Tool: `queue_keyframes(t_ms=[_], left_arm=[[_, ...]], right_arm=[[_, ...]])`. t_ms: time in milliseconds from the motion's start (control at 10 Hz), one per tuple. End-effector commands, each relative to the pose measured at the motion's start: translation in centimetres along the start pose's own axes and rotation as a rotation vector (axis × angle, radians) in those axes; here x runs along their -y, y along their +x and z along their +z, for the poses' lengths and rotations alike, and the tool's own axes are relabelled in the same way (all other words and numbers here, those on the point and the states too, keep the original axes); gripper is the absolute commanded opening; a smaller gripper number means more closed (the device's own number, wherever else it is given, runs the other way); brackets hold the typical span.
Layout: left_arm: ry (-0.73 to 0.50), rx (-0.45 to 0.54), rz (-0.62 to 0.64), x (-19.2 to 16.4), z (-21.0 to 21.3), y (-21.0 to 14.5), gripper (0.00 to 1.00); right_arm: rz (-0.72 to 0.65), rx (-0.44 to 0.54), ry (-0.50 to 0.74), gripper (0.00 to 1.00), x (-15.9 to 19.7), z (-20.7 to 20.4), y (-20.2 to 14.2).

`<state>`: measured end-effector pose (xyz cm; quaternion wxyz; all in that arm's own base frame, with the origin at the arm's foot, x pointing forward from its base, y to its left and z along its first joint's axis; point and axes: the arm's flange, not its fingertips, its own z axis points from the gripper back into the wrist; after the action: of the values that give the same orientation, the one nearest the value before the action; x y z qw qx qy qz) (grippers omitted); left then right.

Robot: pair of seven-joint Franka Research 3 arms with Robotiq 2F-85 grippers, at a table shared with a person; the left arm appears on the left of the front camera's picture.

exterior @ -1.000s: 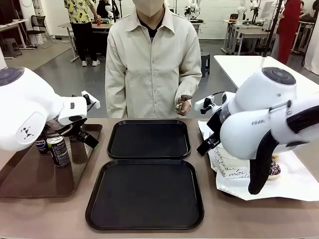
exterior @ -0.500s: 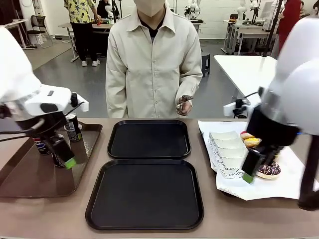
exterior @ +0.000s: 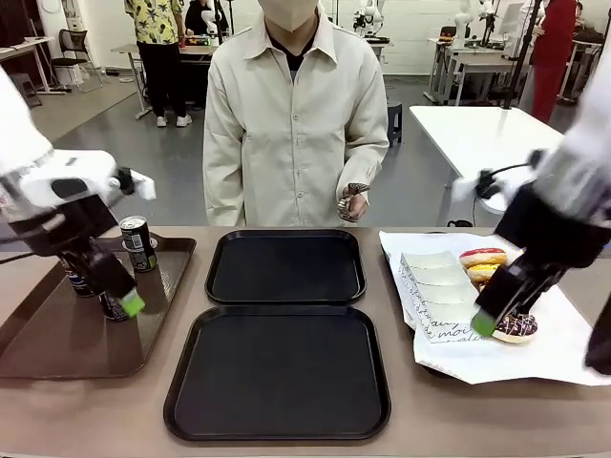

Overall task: Set up donuts and drinks on trays.
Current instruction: Pick up one Pepsi coke and place it on the Flat Tray.

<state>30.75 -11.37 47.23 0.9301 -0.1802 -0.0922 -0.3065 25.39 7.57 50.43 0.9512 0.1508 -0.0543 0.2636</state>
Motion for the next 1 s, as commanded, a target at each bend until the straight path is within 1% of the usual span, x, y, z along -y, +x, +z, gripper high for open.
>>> queue_keyframes(t_ms=[0, 100, 200, 300, 400, 600, 700, 800, 900], left_arm=[[-0.612, 0.396, 0.279, -7.1, 1.1, -4.2, 1.00], [-0.749, 0.477, 0.327, -9.3, 1.7, -6.1, 1.00], [-0.836, 0.495, 0.369, -10.8, 1.7, -7.9, 1.00], [-0.859, 0.507, 0.405, -12.5, 2.2, -9.1, 1.00], [-0.847, 0.531, 0.445, -13.3, 2.7, -10.8, 1.00], [-0.810, 0.547, 0.493, -14.7, 4.8, -13.1, 1.00], [-0.776, 0.547, 0.541, -15.0, 4.9, -14.3, 1.00], [-0.755, 0.529, 0.570, -16.3, 5.0, -14.4, 1.00], [-0.721, 0.517, 0.596, -16.5, 5.0, -15.4, 1.00]], right_arm=[[-0.339, 0.309, 0.440, 1.00, 9.8, -1.1, -7.2], [-0.416, 0.389, 0.532, 1.00, 12.5, -0.9, -9.8], [-0.502, 0.414, 0.625, 1.00, 14.9, -0.9, -12.3], [-0.583, 0.407, 0.695, 1.00, 16.9, -0.9, -14.9], [-0.629, 0.409, 0.718, 1.00, 18.3, -0.5, -17.1], [-0.670, 0.506, 0.765, 1.00, 19.7, 0.4, -20.7], [-0.680, 0.545, 0.772, 1.00, 20.2, 0.9, -22.2], [-0.698, 0.589, 0.762, 1.00, 20.4, 1.3, -23.4], [-0.724, 0.604, 0.735, 1.00, 20.7, 1.8, -24.4]])
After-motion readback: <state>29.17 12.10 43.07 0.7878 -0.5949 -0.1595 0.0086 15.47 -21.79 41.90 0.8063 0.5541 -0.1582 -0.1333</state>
